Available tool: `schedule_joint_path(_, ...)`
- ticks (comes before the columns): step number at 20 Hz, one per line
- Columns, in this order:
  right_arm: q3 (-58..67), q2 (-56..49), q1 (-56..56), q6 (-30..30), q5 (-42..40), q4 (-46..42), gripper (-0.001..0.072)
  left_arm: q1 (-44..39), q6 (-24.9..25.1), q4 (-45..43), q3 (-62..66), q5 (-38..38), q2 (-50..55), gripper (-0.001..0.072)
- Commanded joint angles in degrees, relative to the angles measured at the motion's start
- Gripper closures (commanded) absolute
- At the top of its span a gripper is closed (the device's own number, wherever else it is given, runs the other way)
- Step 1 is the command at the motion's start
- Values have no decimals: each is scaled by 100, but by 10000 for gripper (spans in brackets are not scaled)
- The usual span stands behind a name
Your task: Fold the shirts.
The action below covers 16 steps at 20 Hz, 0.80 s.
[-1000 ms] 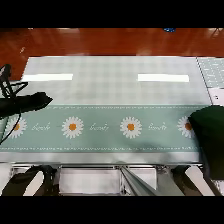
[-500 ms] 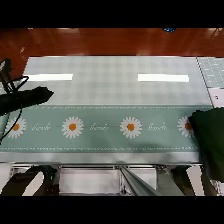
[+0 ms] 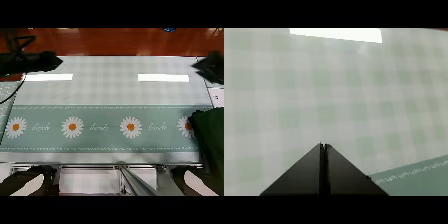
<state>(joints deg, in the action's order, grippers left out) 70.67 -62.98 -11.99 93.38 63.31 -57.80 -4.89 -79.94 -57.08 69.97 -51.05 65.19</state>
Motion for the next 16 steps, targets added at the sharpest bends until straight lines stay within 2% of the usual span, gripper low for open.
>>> schedule_joint_path(1, 39, -927, 2282, -11, -1110, -1231, 322, -612, -11, -225, 481, -369, 815, 689)
schedule_joint_path(2, 42, -1178, 2496, 240, -1008, -1814, 322, -623, -57, -393, 481, -448, 944, 689)
schedule_joint_path(3, 46, -1384, 2566, 479, -793, -2262, 410, -610, -177, -621, 481, -590, 1027, 689)
schedule_joint_path(4, 46, -1515, 2557, 595, -608, -2492, 552, -577, -354, -990, 481, -793, 1062, 689)
schedule_joint_path(6, 46, -1585, 2452, 518, -540, -2529, 689, -573, -643, -1725, 455, -1123, 1067, 689)
schedule_joint_path(9, 229, -1591, 2291, 387, -623, -2732, 687, -573, -1134, -2271, 326, -1034, 1078, 688)
schedule_joint_path(11, 289, -1589, 2155, 328, -485, -2728, 686, -619, -1543, -2142, 299, -911, 1080, 688)
schedule_joint_path(16, 289, -1589, 2098, 393, -334, -2712, 686, -691, -1534, -2098, 299, -922, 1084, 688)
